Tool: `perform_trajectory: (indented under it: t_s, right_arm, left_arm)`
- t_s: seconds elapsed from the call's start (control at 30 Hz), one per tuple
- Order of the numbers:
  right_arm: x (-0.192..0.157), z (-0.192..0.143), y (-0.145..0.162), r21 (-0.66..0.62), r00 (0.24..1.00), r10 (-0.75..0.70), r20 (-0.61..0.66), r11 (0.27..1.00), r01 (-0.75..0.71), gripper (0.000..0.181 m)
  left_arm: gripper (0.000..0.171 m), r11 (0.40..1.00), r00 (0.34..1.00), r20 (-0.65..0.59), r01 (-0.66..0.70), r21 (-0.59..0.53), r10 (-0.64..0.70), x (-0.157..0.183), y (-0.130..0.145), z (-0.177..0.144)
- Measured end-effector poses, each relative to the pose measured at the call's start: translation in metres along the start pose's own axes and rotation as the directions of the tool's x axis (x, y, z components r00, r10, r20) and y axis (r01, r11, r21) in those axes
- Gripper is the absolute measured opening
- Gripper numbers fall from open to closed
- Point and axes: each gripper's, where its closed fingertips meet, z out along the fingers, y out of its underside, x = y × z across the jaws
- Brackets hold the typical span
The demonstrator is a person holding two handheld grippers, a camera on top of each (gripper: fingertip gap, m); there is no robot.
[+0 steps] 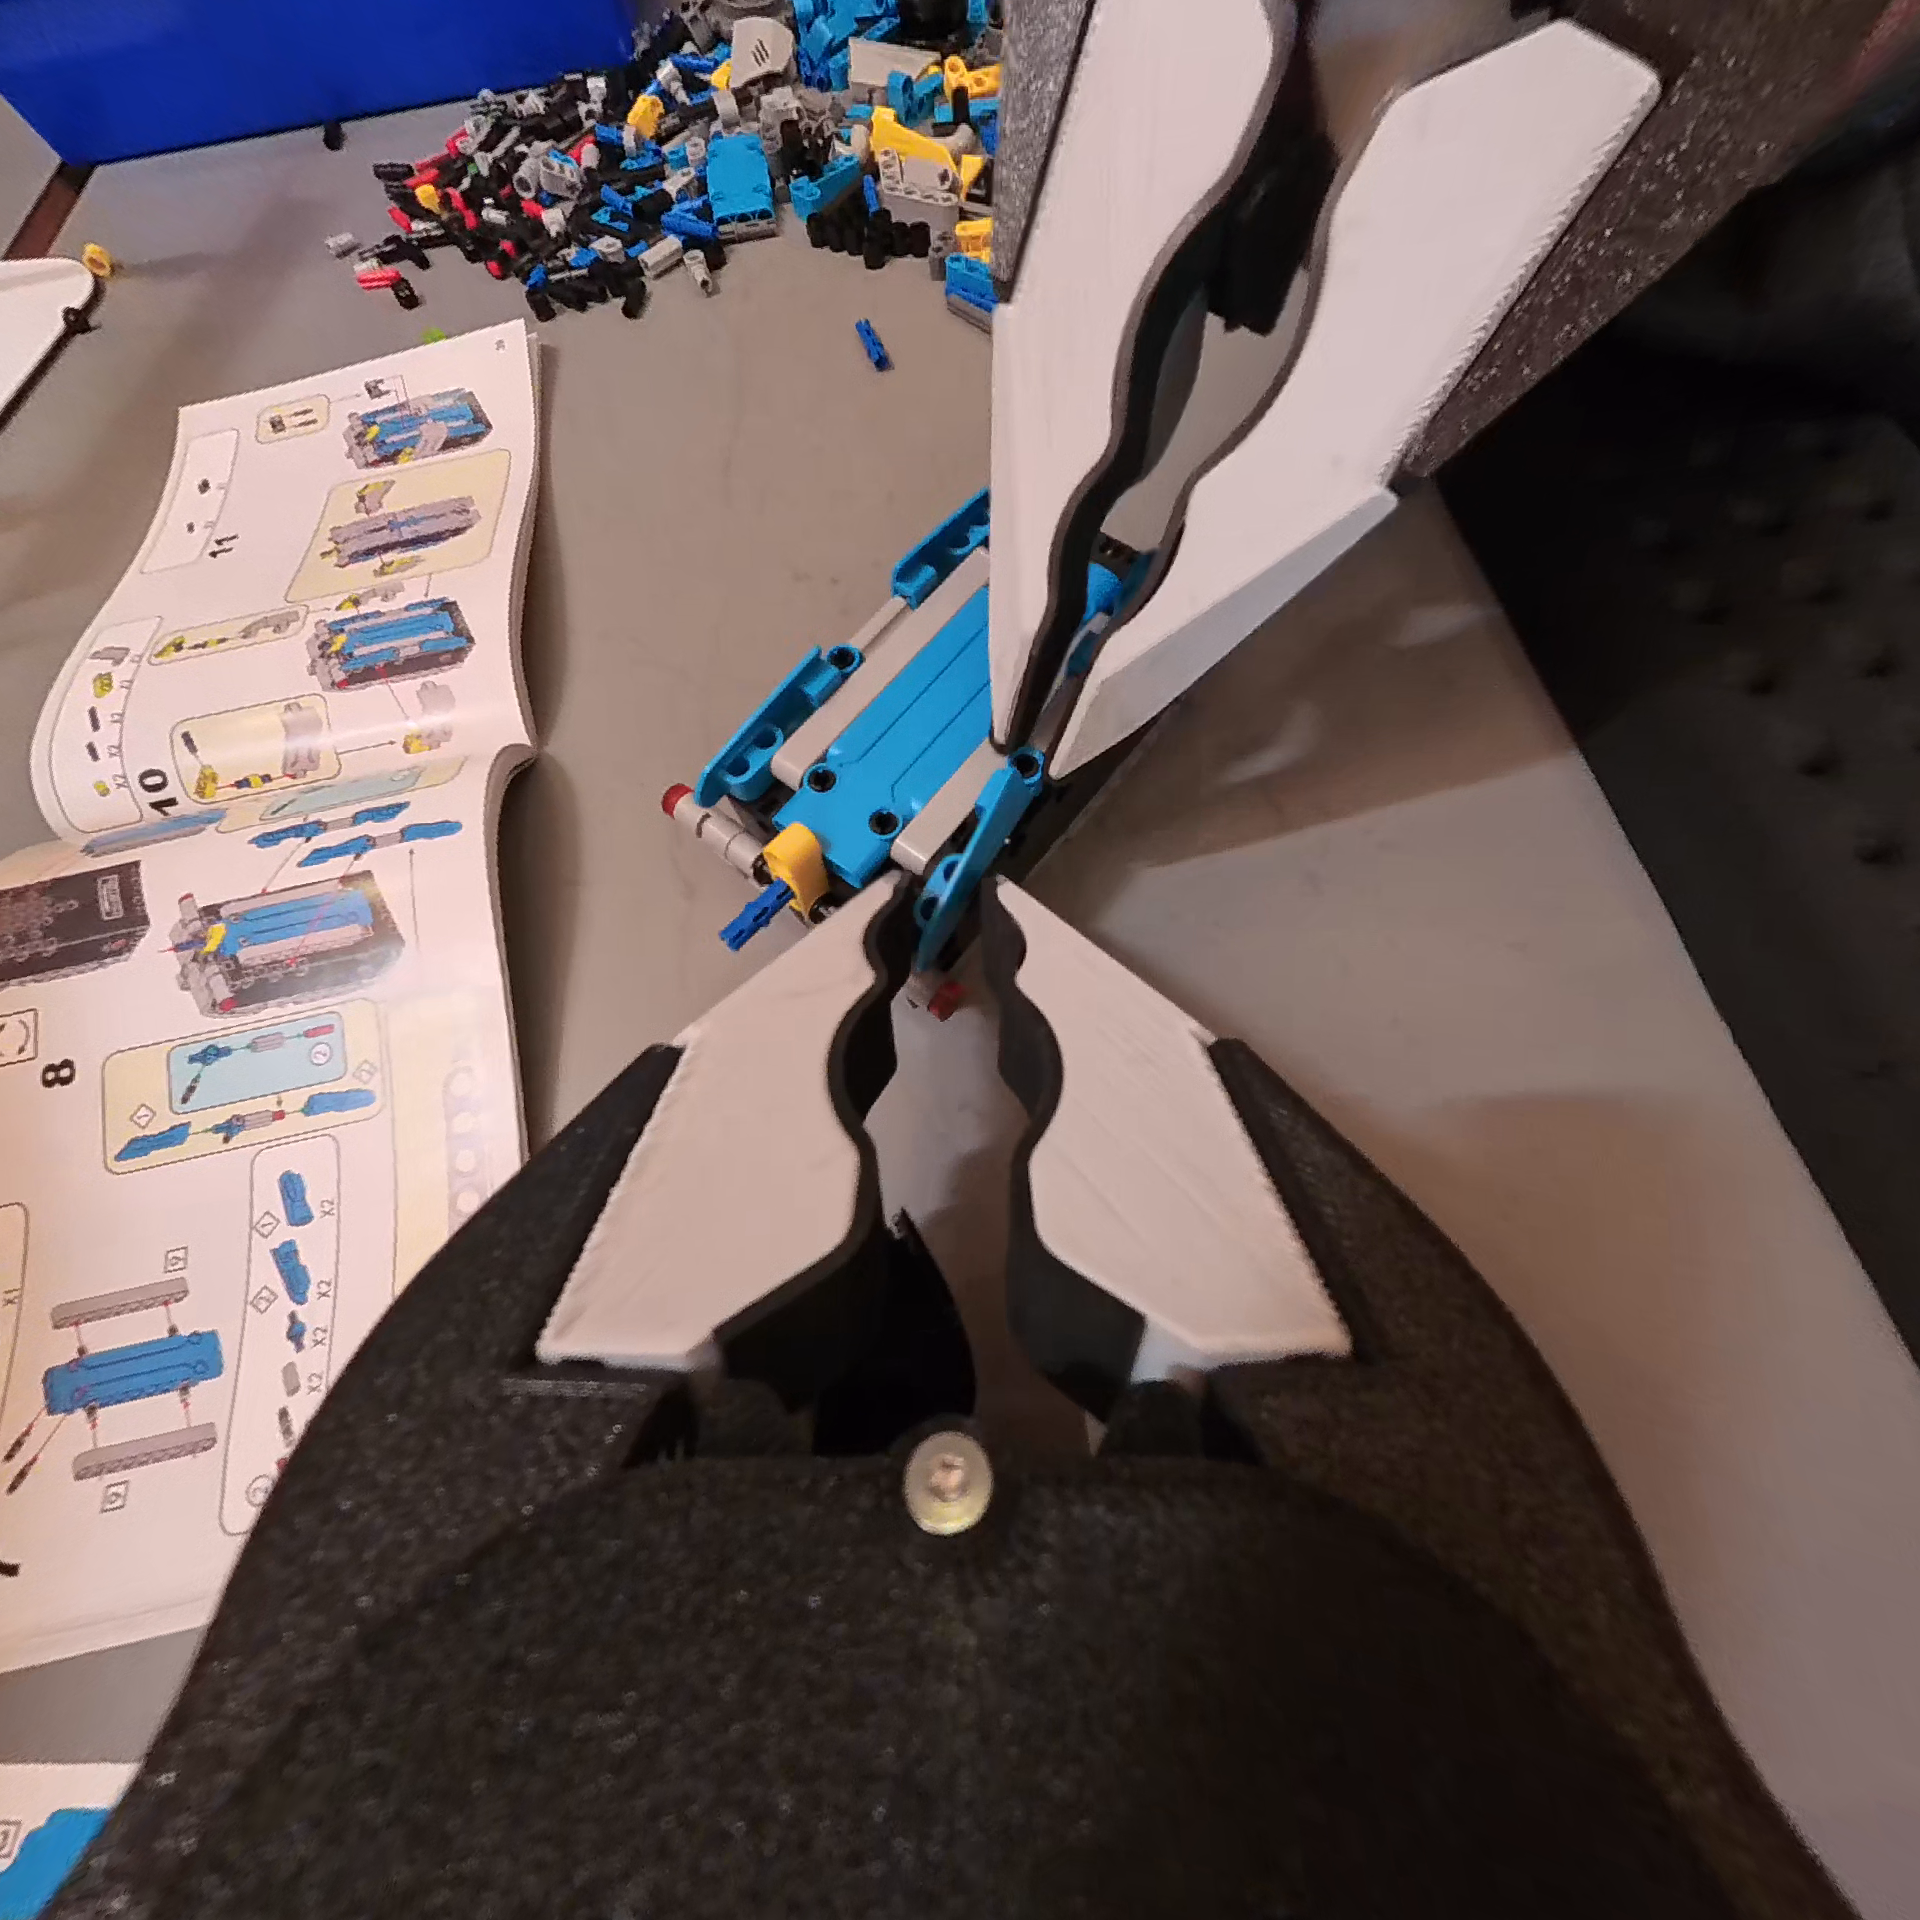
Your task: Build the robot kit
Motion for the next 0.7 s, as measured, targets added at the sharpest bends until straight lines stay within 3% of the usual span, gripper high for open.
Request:
perform_trajectory:
  t_s: [0.47, 0.7]
  right_arm:
    - [0.0005, -0.0016, 0.0039, -0.006, 0.995, 0.097, 0.034, 0.995, -0.097, 0.004]
    - [0.0008, -0.0020, 0.0047, -0.013, 0.997, 0.070, 0.020, 0.997, -0.070, 0.004]
  left_arm:
    - [0.012, 0.999, 0.999, 0.005, 0.033, 0.039, -0.033, -0.0028, -0.0057, 0.0011]
    - [0.012, 0.998, 0.999, 0.000, 0.045, 0.052, -0.045, -0.0031, -0.0067, 0.0012]
